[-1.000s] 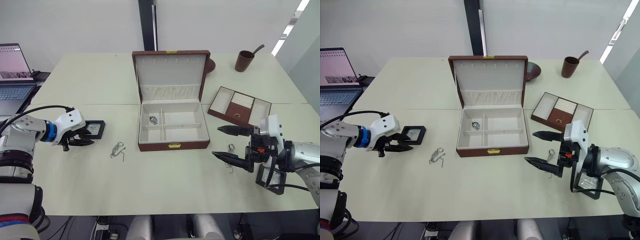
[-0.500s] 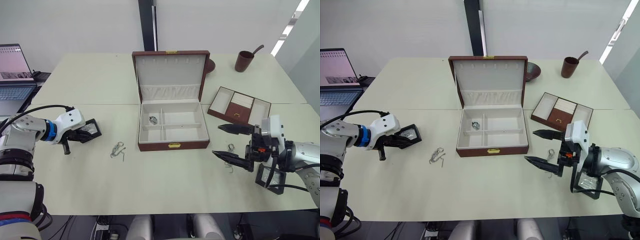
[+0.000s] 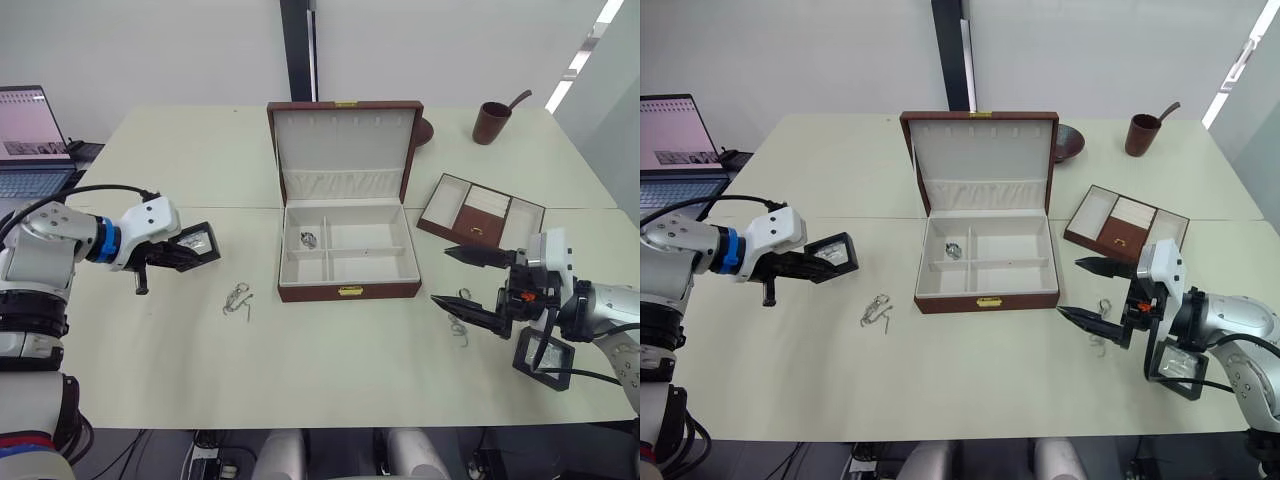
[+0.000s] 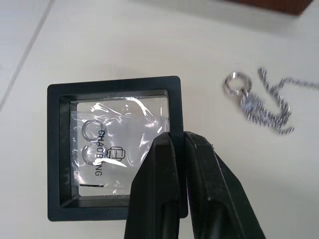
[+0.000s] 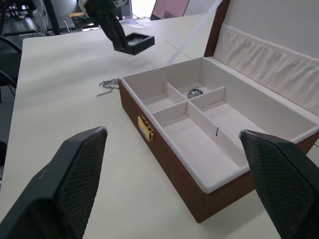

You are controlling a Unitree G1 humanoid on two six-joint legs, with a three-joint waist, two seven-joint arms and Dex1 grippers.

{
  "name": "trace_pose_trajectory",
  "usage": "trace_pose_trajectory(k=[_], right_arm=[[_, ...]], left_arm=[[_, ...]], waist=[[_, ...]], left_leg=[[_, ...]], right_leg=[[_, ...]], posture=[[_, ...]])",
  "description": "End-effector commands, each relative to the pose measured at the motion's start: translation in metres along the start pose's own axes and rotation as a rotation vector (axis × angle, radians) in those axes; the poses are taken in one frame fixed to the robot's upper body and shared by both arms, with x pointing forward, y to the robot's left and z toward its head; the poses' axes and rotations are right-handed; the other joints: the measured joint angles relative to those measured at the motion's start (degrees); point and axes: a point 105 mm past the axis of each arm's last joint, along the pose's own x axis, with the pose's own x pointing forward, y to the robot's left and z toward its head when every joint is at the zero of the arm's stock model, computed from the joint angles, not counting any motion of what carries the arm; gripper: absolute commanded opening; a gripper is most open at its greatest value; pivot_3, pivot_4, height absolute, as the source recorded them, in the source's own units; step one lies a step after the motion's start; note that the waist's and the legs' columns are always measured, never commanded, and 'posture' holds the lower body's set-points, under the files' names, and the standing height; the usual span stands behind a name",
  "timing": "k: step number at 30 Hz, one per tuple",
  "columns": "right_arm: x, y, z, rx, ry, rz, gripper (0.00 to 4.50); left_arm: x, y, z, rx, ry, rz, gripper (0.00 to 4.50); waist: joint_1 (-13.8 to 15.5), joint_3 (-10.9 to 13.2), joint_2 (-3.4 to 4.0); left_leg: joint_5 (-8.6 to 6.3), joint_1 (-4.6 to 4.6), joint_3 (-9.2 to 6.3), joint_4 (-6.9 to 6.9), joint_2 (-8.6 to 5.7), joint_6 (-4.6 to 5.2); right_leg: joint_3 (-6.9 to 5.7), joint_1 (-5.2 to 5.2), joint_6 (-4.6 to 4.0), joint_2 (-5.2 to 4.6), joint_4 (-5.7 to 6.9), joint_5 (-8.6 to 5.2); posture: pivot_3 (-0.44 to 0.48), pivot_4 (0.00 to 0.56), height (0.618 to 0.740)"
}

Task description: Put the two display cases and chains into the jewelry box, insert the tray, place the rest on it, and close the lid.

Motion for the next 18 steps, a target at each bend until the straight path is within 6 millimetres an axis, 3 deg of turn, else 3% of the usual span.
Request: trace_pose_trajectory(k=[1, 10, 18], right_arm=[[-0.005, -0.007, 0.011, -0.06, -0.024, -0.047, 4.5], [-0.015, -0.015, 0.012, -0.073, -0.024, -0.141, 4.5], [-0.022, -0.013, 0.01, -0.076, -0.028, -0.223, 4.5]], left_arm=[[-0.014, -0.002, 0.034, 0.019, -0.063, -0.005, 0.05], [-0.01, -0.019, 0.096, 0.066, -0.174, -0.138, 0.05], [0.022, -0.022, 0.14, 0.236, -0.144, -0.22, 0.05]], waist=[[-0.04, 0.0, 0.0], [-0.04, 0.01, -0.02], [0.12, 0.02, -0.04]], left_leg=[[0.0, 0.01, 0.01, 0.0, 0.0, 0.0], [0.0, -0.02, 0.06, 0.02, 0.0, 0.0], [0.0, -0.06, 0.06, 0.12, -0.03, 0.0]], right_leg=[[0.0, 0.0, 0.0, 0.0, 0.01, 0.0], [0.01, 0.01, 0.0, 0.06, 0.0, 0.0], [0.02, 0.03, 0.0, 0.07, 0.0, 0.0]], posture=[[0.0, 0.15, 0.74], [0.0, 0.15, 0.74], [0.0, 0.15, 0.74]])
